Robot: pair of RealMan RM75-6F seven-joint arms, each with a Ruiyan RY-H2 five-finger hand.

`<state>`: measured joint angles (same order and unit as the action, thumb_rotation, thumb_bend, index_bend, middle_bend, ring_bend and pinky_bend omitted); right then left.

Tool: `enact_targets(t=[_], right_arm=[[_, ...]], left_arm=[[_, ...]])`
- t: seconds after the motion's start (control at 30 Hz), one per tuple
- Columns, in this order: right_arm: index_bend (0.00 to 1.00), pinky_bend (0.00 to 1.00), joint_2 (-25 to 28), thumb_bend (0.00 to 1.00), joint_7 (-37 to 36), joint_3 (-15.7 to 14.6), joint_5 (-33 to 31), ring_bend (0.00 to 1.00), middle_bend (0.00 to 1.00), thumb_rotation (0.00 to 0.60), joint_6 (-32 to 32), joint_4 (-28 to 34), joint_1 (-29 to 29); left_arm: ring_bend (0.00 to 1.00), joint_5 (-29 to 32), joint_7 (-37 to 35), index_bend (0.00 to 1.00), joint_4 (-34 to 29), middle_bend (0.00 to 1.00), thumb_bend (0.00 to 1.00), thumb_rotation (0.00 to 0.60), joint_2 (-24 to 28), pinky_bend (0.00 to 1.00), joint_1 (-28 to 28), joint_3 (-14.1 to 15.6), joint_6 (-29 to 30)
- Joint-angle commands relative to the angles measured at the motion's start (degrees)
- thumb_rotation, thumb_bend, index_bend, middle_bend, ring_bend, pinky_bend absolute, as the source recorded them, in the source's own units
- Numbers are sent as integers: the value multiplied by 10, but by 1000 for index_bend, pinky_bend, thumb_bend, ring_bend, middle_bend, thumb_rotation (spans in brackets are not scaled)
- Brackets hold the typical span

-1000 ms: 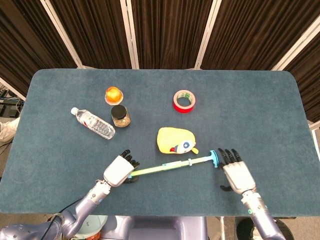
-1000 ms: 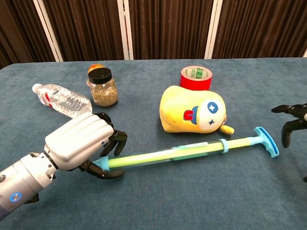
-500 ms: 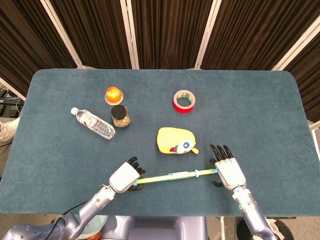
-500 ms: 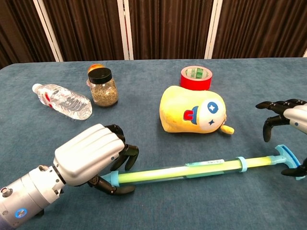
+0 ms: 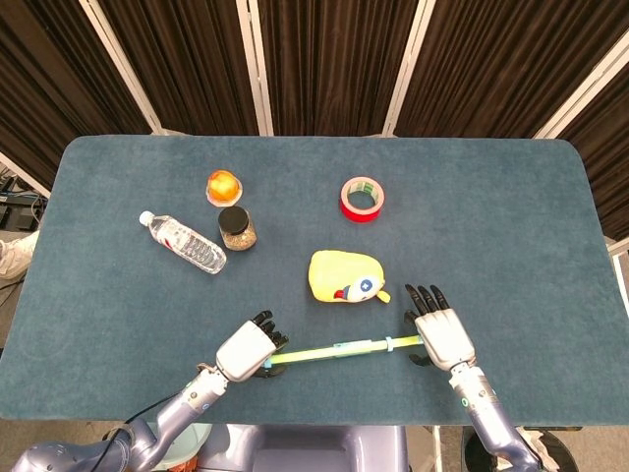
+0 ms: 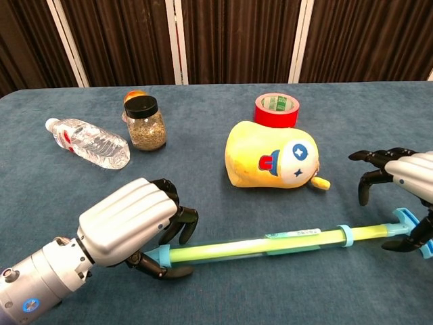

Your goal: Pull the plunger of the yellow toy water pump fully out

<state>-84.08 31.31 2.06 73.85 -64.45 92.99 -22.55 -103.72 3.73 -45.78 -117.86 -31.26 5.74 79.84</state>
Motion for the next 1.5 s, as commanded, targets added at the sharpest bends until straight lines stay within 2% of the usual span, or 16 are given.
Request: enact_targets(t=[0.03,0.23,0.37,0.5,0.73,0.93,1.1,1.27,1.5], right_arm=[[393,0,-5,187,-7,0,-7,0,0,600,7,-7,-2],[368,0,-14,215,-16,1,-13,0,0,600,11,-25,-4],[370,0,-16,286,-27,1,-17,0,2,600,17,-32,-5],[383,0,-17,339,-38,0,-19,0,24,600,22,-40,-6],[433,0,-23,370,-65,-2,-18,0,80,600,20,-60,0],[529,0,-40,371,-93,-7,9,7,191,600,-8,-91,12],[679,5,-59,293,-111,-2,26,95,319,600,-40,-119,22],[831,91,-72,267,-113,5,41,200,451,600,-68,-138,28],[882,109,-68,231,-105,14,40,233,492,600,-75,-143,30]], left_arm=[[555,1,-4,720,6,720,489,600,-2,331,0,-1,2],[555,6,-14,721,20,724,487,600,-9,331,-2,-3,-1],[555,8,-19,721,27,724,486,600,-13,331,-1,-4,0],[555,11,-25,721,28,724,485,600,-16,351,0,-4,0],[555,18,-30,721,27,724,485,600,-20,355,2,-10,5],[555,19,-36,722,37,724,485,600,-22,355,4,-17,24],[555,22,-40,722,44,724,485,600,-20,355,2,-22,31],[555,24,-44,722,46,724,486,600,-16,355,1,-23,34],[555,25,-48,722,36,724,489,600,-7,355,-1,-27,46]])
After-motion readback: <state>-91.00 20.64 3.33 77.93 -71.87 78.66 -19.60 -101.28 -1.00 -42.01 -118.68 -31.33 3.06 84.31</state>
